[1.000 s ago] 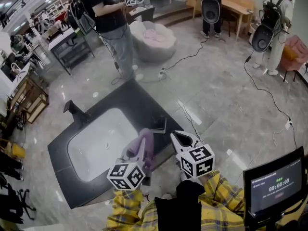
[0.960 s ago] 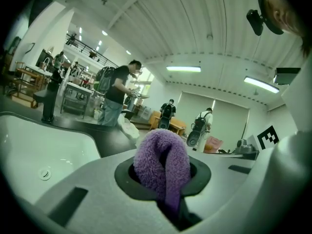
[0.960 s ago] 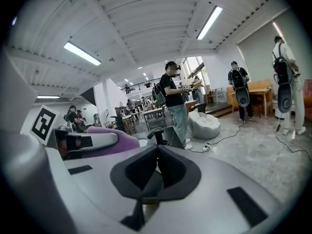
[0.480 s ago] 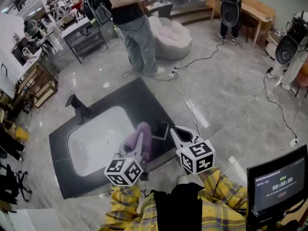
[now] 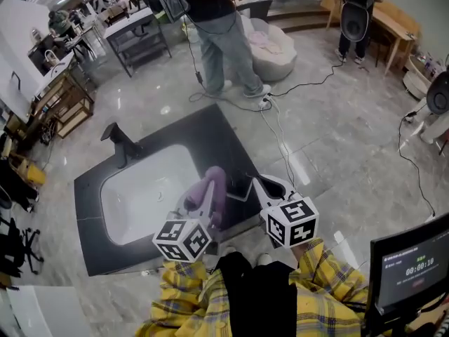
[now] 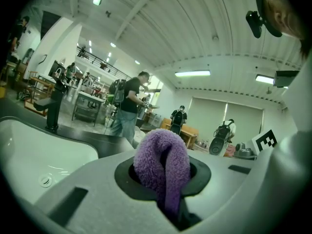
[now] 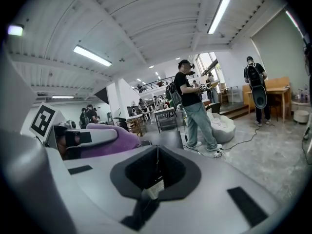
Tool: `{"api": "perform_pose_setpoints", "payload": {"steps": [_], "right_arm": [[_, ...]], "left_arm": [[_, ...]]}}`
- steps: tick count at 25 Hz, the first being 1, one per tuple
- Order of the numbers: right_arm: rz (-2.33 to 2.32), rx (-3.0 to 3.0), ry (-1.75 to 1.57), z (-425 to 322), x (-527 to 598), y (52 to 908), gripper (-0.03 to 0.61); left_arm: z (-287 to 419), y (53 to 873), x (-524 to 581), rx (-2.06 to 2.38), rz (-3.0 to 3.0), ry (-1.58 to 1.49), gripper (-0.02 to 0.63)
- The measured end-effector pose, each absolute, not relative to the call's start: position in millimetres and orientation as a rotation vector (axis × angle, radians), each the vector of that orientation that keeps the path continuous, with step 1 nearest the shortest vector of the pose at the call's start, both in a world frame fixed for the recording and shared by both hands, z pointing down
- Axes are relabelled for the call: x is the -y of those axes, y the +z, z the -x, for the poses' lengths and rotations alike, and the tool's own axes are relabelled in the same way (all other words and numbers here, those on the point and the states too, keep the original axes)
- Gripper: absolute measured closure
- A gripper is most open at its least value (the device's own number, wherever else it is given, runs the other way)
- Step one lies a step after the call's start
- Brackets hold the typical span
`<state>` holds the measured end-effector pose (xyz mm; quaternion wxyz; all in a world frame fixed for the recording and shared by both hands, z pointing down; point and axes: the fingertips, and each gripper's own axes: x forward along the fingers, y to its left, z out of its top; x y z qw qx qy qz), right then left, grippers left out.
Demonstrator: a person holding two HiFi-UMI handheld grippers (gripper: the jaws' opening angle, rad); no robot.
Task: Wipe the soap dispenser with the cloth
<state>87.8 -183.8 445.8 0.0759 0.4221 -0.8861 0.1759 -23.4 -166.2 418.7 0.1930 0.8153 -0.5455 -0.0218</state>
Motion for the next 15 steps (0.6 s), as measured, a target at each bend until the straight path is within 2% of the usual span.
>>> {"api": "perform_pose_setpoints", "payload": {"steps": [15], "right_arm": [[-1.38, 2.592, 0.574, -75.8, 212.3, 447.9, 0.572]], "left_arm": [[19.7, 419.6, 207.5, 1.309, -2.43, 0.047, 0.571]]}}
